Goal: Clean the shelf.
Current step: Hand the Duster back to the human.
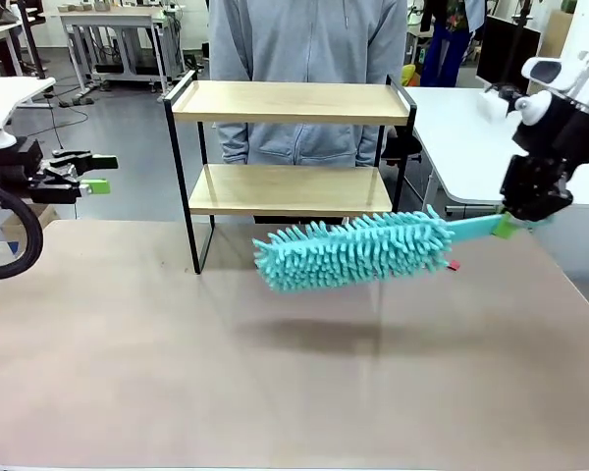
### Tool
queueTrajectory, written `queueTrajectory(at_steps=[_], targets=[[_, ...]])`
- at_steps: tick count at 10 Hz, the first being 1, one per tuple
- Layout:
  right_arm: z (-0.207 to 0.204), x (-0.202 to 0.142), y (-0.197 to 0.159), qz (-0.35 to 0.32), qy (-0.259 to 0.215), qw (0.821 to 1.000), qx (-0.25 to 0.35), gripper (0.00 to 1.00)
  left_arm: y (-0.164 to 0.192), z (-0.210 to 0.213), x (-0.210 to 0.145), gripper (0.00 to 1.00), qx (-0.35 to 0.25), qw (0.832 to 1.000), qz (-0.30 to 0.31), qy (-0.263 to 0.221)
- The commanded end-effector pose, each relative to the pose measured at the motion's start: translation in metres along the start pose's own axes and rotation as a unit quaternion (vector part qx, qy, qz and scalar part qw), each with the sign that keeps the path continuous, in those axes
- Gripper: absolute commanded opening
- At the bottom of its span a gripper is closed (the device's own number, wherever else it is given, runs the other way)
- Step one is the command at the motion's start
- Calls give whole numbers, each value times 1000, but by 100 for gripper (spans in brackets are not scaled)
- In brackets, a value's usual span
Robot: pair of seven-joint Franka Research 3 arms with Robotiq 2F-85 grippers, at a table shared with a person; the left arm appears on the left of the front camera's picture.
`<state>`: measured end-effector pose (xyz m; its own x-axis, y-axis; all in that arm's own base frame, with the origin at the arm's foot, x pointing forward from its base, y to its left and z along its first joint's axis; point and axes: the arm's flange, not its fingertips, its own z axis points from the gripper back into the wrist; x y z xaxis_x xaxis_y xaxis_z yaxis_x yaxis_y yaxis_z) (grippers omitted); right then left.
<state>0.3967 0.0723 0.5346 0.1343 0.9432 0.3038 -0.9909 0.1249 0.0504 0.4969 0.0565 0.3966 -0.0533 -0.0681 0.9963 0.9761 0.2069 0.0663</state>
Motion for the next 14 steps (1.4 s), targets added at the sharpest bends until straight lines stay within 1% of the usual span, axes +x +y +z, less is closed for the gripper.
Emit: queueTrajectory(at_steps=[1,2,4,6,7,8,9,10,12,13,14], targets=[[-1,6,-19,70,-56,996,-1,13,-40,-7,5,100,37,999,-5,9],[-4,12,-25,104,-80,991,-6,13,-54,-12,3,100,34,999,1,3],[-14,29,-31,140,-110,983,-35,13,-78,-17,5,100,28,999,35,-11],[-29,46,-33,136,-142,979,-54,13,-89,-24,0,100,10,998,62,-21],[-35,52,-34,118,-163,977,-68,13,-91,-29,-2,100,0,997,72,-26],[-39,55,-35,86,-171,979,-67,13,-92,-34,-1,100,-11,996,79,-25],[-26,51,-32,120,-129,983,-47,13,-84,-32,-2,100,6,997,72,35],[-26,51,-32,120,-129,983,-47,13,-91,-29,-7,100,-8,998,66,-14],[-26,51,-32,120,-129,983,-47,13,-91,-29,-7,100,-8,998,66,-14],[-33,54,-32,108,-136,984,-47,13,-89,-32,-8,100,-4,997,71,-2],[-41,54,-35,116,-142,982,-42,13,-85,-51,-12,100,-24,996,83,-9]])
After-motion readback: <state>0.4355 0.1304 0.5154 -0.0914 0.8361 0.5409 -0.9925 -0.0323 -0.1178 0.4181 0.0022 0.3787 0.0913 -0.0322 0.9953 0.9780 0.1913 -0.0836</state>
